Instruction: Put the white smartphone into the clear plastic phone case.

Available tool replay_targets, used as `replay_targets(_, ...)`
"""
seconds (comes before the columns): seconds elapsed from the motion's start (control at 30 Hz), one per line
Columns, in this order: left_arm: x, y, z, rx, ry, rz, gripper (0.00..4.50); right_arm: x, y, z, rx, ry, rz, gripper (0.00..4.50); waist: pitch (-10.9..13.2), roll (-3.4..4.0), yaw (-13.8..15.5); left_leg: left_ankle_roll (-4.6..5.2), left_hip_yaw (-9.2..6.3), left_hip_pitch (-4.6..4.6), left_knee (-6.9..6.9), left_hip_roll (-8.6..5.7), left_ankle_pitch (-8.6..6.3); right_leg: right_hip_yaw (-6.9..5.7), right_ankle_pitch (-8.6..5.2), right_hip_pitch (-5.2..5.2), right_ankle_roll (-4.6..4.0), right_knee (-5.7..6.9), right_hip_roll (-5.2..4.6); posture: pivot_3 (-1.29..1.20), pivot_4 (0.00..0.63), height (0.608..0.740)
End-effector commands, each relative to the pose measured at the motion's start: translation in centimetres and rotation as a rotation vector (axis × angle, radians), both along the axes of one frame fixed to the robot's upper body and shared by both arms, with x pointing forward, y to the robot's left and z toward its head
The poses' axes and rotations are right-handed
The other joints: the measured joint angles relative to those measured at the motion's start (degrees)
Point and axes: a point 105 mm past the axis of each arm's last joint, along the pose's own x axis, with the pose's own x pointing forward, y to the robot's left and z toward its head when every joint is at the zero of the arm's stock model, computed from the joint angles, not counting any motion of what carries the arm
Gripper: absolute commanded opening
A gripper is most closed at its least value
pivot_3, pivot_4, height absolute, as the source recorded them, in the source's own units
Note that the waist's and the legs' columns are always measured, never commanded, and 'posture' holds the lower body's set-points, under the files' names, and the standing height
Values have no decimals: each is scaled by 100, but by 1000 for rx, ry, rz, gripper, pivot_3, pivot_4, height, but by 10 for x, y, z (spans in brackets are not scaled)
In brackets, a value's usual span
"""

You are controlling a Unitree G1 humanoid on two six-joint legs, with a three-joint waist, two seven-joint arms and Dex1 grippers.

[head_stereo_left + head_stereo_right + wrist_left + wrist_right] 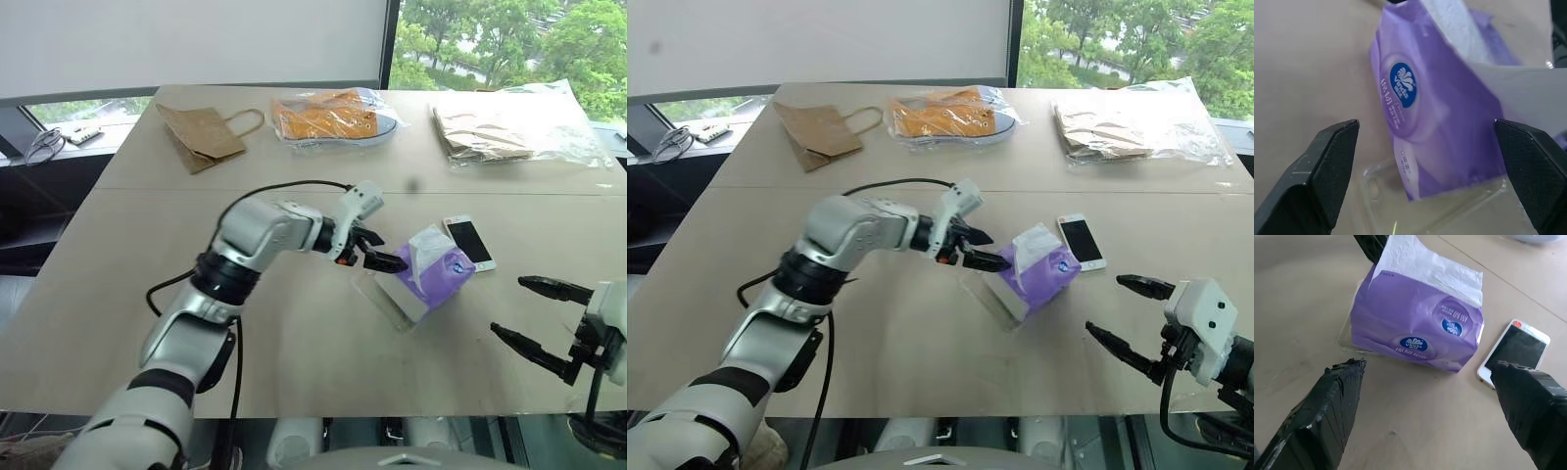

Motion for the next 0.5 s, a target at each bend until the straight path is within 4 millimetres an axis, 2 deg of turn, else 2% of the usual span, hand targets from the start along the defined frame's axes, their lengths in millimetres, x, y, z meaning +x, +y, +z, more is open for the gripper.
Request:
replay_targets(0.03,3,-13,5,-17,-17,-48,4256,-4,2,9,-17,-41,-8,4500,1,-2,-1,0,0,0,0,1,0,-1,0,0,0,0,0,0,150,740)
replay_targets(0.07,3,-15,1,-5,-21,-57,4256,-5,2,9,-19,-42,-16,4500,1,-2,-3,0,0,-2,1,1,0,-1,-1,-1,-1,0,0,0,150,740)
replay_targets(0.17,2,-16,-1,4,-29,-76,3179,-7,2,9,-21,-44,-29,4500,1,-2,-1,0,-2,-1,1,1,0,-2,-4,-1,-6,0,-2,0,150,740)
replay_targets(0.37,1,-9,6,-25,-52,-83,633,-7,3,7,-19,-47,-39,4500,1,-2,-5,1,-2,-1,2,2,0,-1,-4,-1,-7,0,-3,0,150,740)
replay_targets(0.4,0,-8,8,-38,-53,-80,95,-6,3,7,-18,-47,-39,4500,1,-2,-4,1,-2,-1,1,2,0,-1,-4,-1,-7,0,-4,0,150,740)
replay_targets(0.5,-1,-4,22,-106,-68,-65,35,-5,4,5,-7,-36,-23,4500,2,-2,-12,1,-2,-2,1,2,0,-1,-4,-1,-7,0,-5,0,150,740)
